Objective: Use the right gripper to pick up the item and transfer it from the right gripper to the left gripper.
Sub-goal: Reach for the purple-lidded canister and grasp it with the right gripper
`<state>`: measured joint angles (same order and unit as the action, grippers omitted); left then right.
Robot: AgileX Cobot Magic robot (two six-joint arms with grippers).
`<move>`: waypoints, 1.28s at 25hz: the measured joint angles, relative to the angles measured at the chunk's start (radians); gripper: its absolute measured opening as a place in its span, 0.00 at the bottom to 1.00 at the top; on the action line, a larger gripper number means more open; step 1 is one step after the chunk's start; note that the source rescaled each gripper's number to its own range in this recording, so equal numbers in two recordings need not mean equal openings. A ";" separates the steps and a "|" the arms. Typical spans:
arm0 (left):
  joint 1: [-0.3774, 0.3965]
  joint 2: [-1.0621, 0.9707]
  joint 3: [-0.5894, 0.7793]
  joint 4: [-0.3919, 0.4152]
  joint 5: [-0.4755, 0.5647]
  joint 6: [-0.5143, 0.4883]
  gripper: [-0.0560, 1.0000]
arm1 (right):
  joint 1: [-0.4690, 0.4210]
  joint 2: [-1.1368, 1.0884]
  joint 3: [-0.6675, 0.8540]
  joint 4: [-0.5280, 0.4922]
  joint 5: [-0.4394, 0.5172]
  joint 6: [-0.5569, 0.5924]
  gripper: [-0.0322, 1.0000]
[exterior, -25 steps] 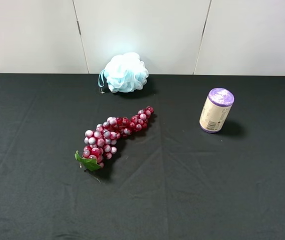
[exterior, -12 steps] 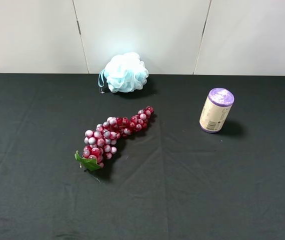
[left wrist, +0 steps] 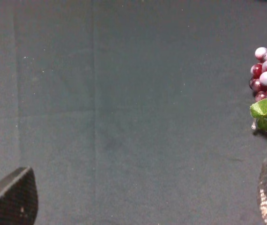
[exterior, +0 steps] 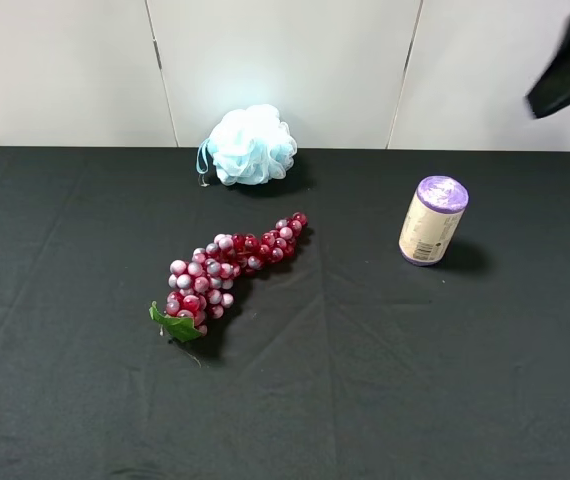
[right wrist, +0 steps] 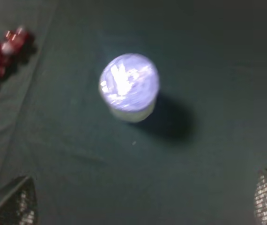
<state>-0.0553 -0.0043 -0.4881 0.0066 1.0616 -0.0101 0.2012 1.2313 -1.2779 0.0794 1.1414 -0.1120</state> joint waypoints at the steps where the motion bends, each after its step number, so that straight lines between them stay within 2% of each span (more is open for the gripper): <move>1: 0.000 0.000 0.000 0.000 0.000 0.000 0.83 | 0.010 0.033 -0.018 0.000 0.012 0.004 1.00; 7: 0.000 0.000 0.000 0.000 0.000 0.000 0.83 | 0.018 0.196 -0.090 -0.006 0.064 0.043 1.00; 14: 0.000 0.000 0.000 0.000 0.000 0.000 0.83 | 0.018 0.325 -0.098 -0.008 0.061 0.067 1.00; 32: 0.000 0.000 0.000 0.000 0.000 0.000 0.83 | 0.018 0.481 -0.101 0.011 -0.081 0.065 1.00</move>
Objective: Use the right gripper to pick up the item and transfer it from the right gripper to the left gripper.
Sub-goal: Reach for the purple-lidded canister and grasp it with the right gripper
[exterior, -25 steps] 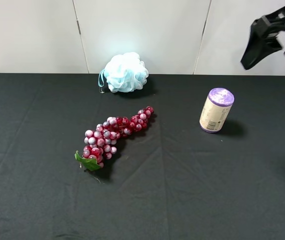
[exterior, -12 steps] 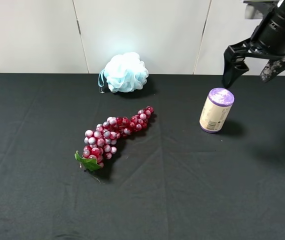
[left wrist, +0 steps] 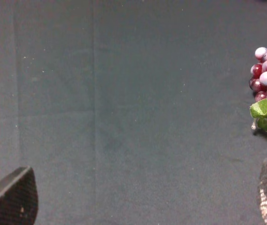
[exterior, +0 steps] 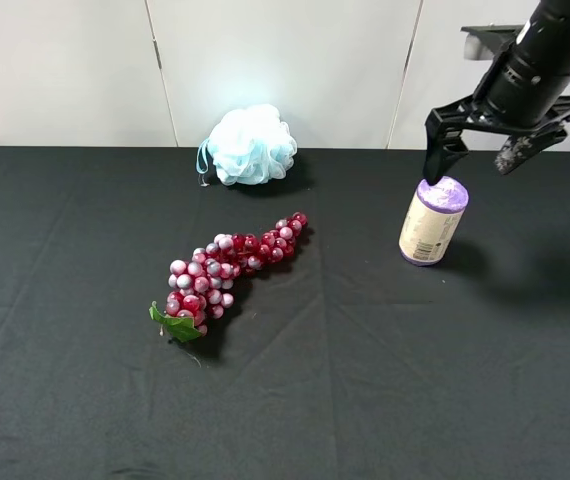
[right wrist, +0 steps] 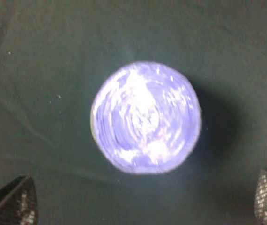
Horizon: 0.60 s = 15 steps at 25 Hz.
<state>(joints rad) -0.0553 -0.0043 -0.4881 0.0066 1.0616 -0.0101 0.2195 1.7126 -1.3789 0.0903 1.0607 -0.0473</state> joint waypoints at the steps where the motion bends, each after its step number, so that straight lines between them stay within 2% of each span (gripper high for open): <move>1: 0.000 0.000 0.000 0.000 0.000 0.000 0.83 | 0.000 0.007 0.000 0.003 -0.011 -0.006 1.00; 15: 0.000 0.000 0.000 0.000 0.000 0.000 0.83 | 0.000 0.112 0.000 0.033 -0.069 -0.069 1.00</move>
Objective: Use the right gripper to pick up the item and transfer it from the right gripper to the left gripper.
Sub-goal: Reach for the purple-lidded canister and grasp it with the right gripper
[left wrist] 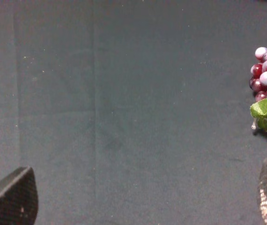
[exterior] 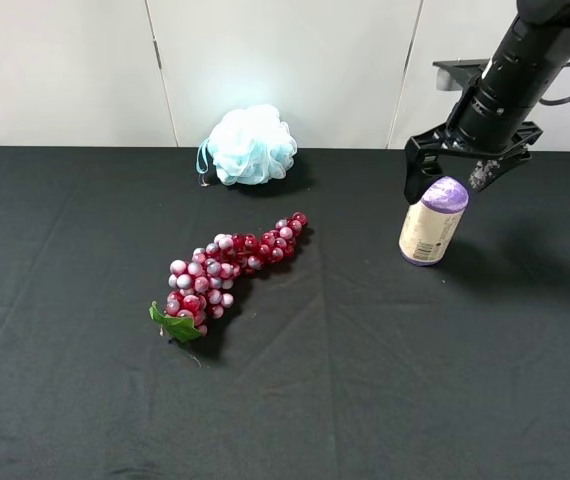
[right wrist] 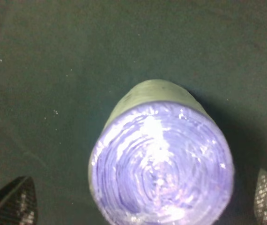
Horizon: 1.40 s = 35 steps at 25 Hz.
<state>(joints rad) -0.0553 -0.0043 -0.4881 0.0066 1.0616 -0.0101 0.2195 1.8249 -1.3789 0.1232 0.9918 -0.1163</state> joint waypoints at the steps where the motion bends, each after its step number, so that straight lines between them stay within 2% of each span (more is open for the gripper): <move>1: 0.000 0.000 0.000 0.000 0.000 0.000 0.83 | 0.000 0.008 0.000 0.001 -0.002 0.000 1.00; 14: 0.000 0.000 0.000 0.000 0.000 0.000 0.83 | 0.000 0.076 0.000 -0.022 -0.045 0.000 1.00; 30: 0.000 0.000 0.000 0.000 0.000 0.000 0.83 | 0.000 0.111 0.000 -0.019 -0.051 -0.006 0.99; 31: 0.000 0.000 0.000 0.000 0.000 0.000 0.83 | 0.000 0.111 0.000 -0.019 -0.051 -0.006 0.89; 32: 0.000 0.000 0.000 0.000 0.000 0.000 0.83 | 0.000 0.111 0.000 -0.018 -0.052 -0.006 0.67; 33: 0.000 0.000 0.000 0.000 0.000 0.000 0.83 | 0.000 0.111 0.000 -0.018 -0.055 -0.005 0.40; 34: 0.000 0.000 0.000 0.000 0.000 0.000 0.83 | 0.000 0.111 0.000 -0.020 -0.061 -0.004 0.04; 35: 0.000 0.000 0.000 0.000 0.000 0.000 0.83 | 0.000 0.111 0.000 -0.021 -0.064 -0.004 0.03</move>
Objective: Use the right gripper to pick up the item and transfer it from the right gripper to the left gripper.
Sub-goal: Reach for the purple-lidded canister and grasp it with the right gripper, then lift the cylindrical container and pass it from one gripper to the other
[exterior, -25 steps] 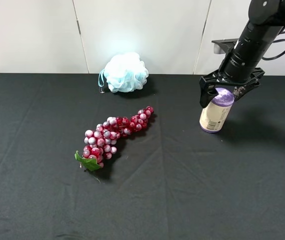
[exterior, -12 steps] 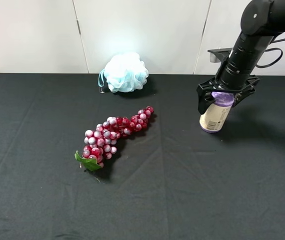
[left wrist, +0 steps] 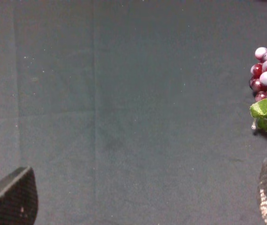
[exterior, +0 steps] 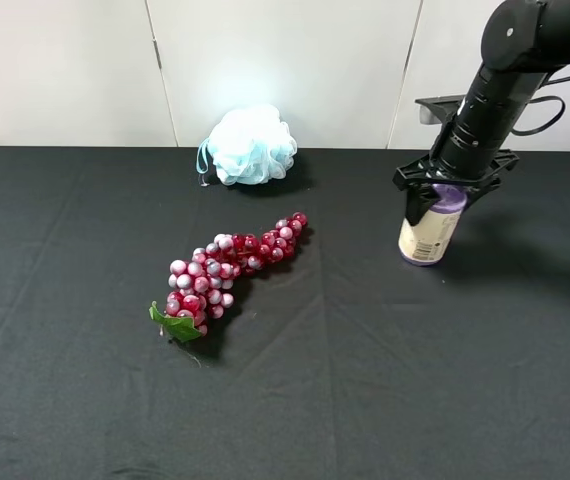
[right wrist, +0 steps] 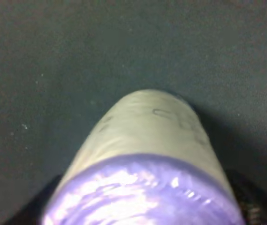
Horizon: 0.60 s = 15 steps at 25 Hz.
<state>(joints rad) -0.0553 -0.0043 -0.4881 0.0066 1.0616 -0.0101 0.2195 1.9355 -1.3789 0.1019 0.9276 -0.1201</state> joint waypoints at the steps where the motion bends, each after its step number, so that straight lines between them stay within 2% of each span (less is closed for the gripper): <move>1: 0.000 0.000 0.000 0.000 0.000 0.000 0.83 | 0.000 0.000 -0.001 0.000 0.000 0.000 0.03; 9: 0.000 0.000 0.000 0.000 0.000 0.000 0.83 | 0.000 0.000 -0.009 -0.002 0.004 0.000 0.03; 15: 0.000 0.000 0.000 0.000 0.000 0.000 0.83 | 0.000 -0.014 -0.129 -0.008 0.116 0.000 0.03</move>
<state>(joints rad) -0.0553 -0.0043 -0.4881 0.0066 1.0616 -0.0101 0.2195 1.9218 -1.5084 0.0943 1.0438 -0.1201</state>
